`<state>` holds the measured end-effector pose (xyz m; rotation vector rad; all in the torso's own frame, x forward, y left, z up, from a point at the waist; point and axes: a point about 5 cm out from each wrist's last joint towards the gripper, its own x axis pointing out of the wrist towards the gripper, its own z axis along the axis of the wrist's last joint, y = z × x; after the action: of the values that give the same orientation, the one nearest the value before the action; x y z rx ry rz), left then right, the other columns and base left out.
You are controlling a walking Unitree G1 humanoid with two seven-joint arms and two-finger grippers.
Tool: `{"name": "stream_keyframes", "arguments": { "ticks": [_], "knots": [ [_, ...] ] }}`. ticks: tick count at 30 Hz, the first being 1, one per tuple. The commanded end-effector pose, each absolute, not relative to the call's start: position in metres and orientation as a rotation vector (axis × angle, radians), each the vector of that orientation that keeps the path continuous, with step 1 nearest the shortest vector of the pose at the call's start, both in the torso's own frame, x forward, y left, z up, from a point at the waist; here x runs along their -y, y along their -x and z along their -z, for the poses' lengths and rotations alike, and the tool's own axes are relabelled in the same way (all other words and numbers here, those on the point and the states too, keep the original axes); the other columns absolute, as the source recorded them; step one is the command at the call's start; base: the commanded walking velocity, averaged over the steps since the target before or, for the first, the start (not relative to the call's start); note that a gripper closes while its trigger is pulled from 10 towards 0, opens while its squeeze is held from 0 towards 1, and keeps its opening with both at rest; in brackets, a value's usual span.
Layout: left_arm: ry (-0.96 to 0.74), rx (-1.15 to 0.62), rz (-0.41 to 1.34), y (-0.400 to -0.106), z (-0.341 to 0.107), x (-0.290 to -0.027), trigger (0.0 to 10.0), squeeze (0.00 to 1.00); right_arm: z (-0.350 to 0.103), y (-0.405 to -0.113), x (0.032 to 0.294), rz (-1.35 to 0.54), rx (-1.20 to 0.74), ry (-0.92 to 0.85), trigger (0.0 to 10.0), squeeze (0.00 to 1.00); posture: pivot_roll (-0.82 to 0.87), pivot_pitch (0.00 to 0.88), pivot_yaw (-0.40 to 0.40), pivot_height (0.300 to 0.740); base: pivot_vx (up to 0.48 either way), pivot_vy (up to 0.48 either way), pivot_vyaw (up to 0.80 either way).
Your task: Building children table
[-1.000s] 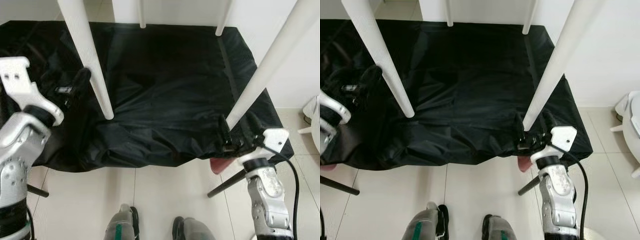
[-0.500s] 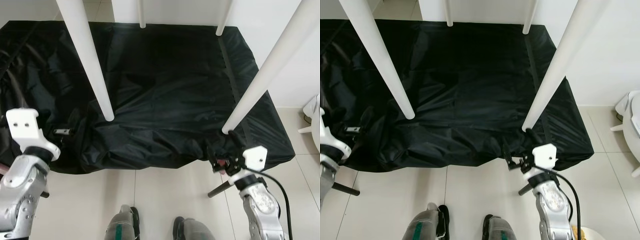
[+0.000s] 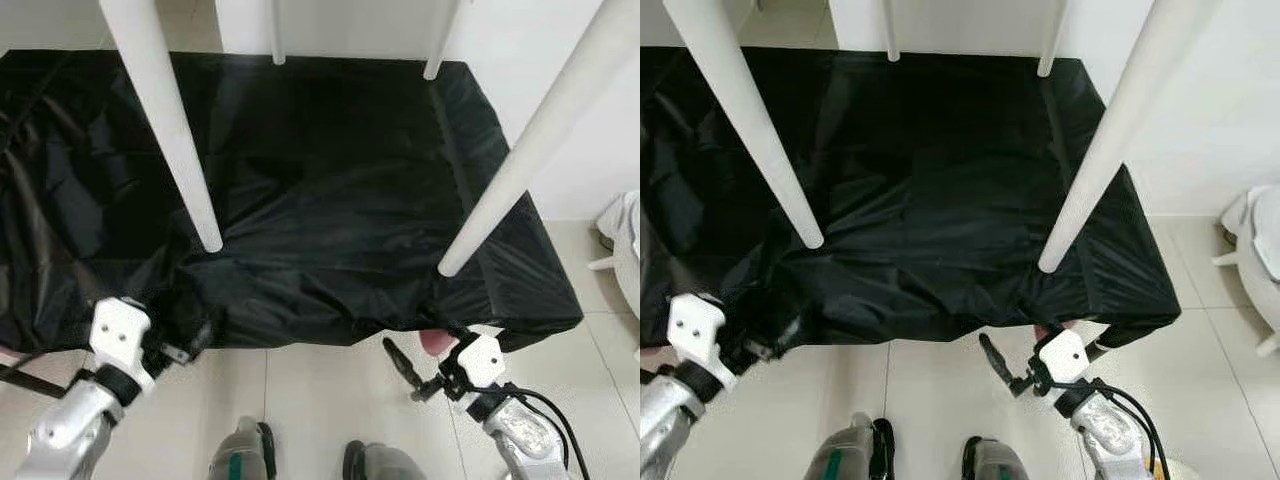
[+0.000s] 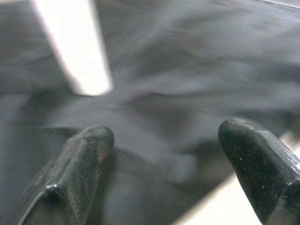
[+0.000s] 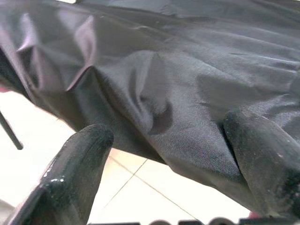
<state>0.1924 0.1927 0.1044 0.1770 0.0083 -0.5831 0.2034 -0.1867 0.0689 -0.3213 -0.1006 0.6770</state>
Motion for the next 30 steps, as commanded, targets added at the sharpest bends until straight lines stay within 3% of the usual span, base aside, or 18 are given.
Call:
{"name": "stream_keyframes", "arguments": {
  "ticks": [1, 4, 13, 17, 22, 25, 30],
  "knots": [
    [-0.203, -0.036, 0.618, -0.187, -0.096, -0.191, 10.0, 0.0, -0.051, -0.194, 0.185, -0.739, 0.008, 0.306, 10.0, 0.0, 0.1, 0.123, 0.02, 0.74, 0.0, 0.0, 0.0],
    [-0.266, -0.079, 0.7, -0.175, -0.074, -0.187, 10.0, 0.0, -0.034, -0.188, 0.191, -0.78, -0.062, 0.329, 10.0, 0.0, 0.1, 0.121, 0.016, 0.74, 0.0, 0.0, 0.0],
    [-0.28, -0.204, 0.723, -0.164, -0.034, -0.192, 10.0, 0.0, 0.012, -0.158, 0.209, -0.791, -0.302, 0.361, 10.0, 0.0, 0.1, 0.113, 0.01, 0.74, 0.0, 0.0, 0.0],
    [-0.285, -0.215, 0.723, -0.164, -0.03, -0.193, 10.0, 0.0, 0.013, -0.157, 0.21, -0.796, -0.304, 0.364, 10.0, 0.0, 0.1, 0.113, 0.01, 0.74, 0.0, 0.0, 0.0],
    [-0.288, -0.225, 0.727, -0.164, -0.026, -0.197, 10.0, 0.0, -0.023, -0.179, 0.196, -0.738, -0.058, 0.362, 10.0, 0.0, 0.09, 0.101, 0.045, 0.74, 0.0, 0.0, 0.0],
    [-0.297, -0.228, 0.735, -0.166, -0.025, -0.204, 10.0, 0.0, -0.076, -0.2, 0.177, -0.738, 0.195, 0.283, 10.0, 0.0, 0.07, 0.105, 0.074, 0.74, 0.0, 0.0, 0.0],
    [-0.325, -0.23, 0.77, -0.168, -0.025, -0.208, 10.0, 0.0, -0.093, -0.198, 0.166, -0.805, 0.287, 0.281, 10.0, 0.0, 0.06, 0.108, 0.086, 0.74, 0.0, 0.0, 0.0]
  ]
}}
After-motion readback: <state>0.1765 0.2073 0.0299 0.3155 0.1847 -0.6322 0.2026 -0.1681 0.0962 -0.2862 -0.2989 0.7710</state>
